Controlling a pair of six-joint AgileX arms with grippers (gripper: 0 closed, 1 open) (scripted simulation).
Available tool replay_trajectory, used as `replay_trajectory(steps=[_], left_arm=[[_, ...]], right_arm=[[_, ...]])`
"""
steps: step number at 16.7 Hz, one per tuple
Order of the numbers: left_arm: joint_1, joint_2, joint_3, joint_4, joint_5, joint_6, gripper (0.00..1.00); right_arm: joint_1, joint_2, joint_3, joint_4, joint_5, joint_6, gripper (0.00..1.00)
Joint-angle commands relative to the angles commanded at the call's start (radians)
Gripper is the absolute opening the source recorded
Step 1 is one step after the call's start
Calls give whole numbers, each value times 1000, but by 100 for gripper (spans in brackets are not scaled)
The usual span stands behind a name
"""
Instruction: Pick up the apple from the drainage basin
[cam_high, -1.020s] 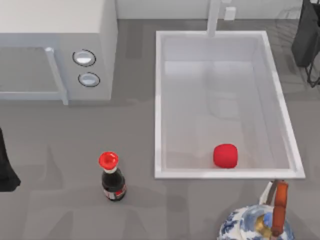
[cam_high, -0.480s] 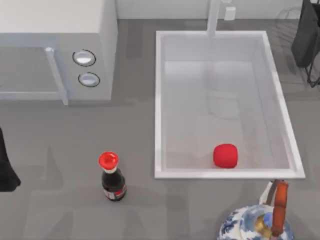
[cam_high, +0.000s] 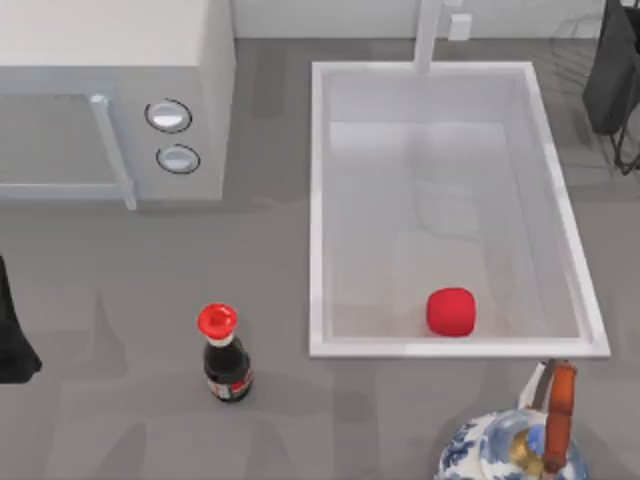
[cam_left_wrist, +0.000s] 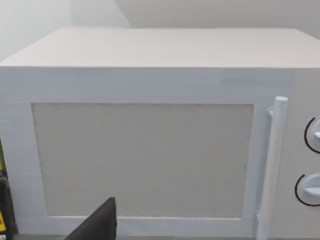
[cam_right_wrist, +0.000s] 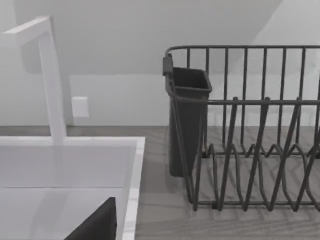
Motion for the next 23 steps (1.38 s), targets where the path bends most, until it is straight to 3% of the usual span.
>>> replay_trajectory(steps=[7, 23], left_arm=[[0, 0, 0, 0, 0, 0, 100], [0, 0, 0, 0, 0, 0, 100]], right_arm=[[93, 365, 313, -207, 0, 97, 100], [436, 1940, 1480, -970, 2, 453, 100]])
